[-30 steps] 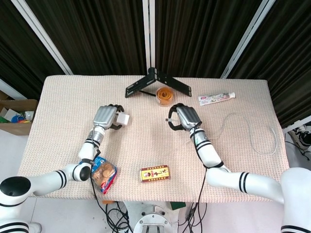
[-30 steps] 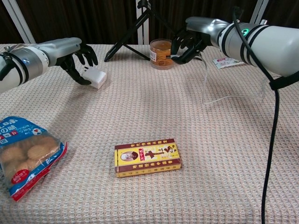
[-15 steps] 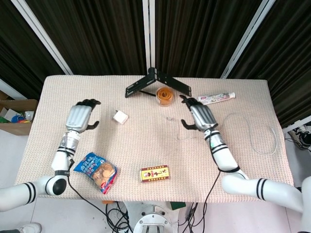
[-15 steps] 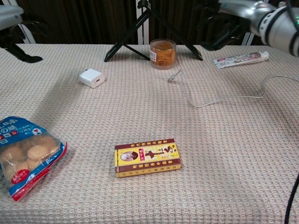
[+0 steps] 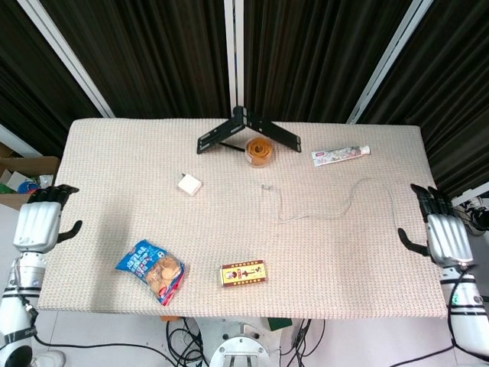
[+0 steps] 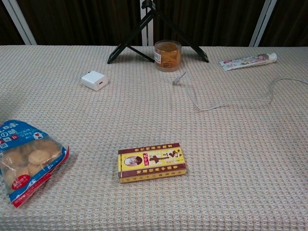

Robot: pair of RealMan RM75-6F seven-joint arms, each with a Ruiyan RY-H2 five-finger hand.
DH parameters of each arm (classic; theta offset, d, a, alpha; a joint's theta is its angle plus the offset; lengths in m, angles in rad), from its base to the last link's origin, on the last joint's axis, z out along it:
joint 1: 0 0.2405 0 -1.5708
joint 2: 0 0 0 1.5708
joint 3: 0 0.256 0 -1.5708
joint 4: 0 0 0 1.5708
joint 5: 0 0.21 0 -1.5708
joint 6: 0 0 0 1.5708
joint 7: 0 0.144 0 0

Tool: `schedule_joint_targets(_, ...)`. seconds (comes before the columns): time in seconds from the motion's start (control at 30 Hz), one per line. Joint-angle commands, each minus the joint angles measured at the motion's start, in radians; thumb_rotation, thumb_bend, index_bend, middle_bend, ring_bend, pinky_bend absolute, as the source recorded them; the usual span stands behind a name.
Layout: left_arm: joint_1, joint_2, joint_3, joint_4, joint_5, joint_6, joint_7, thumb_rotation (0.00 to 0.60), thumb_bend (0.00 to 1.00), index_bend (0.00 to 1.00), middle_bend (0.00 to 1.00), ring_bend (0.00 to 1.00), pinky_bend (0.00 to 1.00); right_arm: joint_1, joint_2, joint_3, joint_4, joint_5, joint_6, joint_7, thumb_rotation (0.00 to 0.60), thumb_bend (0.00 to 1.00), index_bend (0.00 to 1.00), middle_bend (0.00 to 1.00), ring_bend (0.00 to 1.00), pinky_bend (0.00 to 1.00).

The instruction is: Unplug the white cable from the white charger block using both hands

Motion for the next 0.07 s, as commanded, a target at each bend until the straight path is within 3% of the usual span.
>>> schedule_joint_targets(0.03, 0.072, 0.021, 0.039, -0.04, 0.055, 0.07, -0.02, 0.6, 0.22, 0.26, 0.24, 0.19, 0.21, -0.066, 0.021, -0.045, 0.01, -0.072, 0.055, 0.039, 0.6, 0.37, 0.02, 0.09, 0.0, 0.0)
schedule_joint_targets(0.07, 0.093, 0.017, 0.046, -0.047, 0.071, 0.091, -0.028, 0.6, 0.22, 0.26, 0.24, 0.19, 0.21, -0.077, 0.018, -0.049, 0.017, -0.088, 0.062, 0.046, 0.6, 0.37, 0.02, 0.09, 0.0, 0.0)
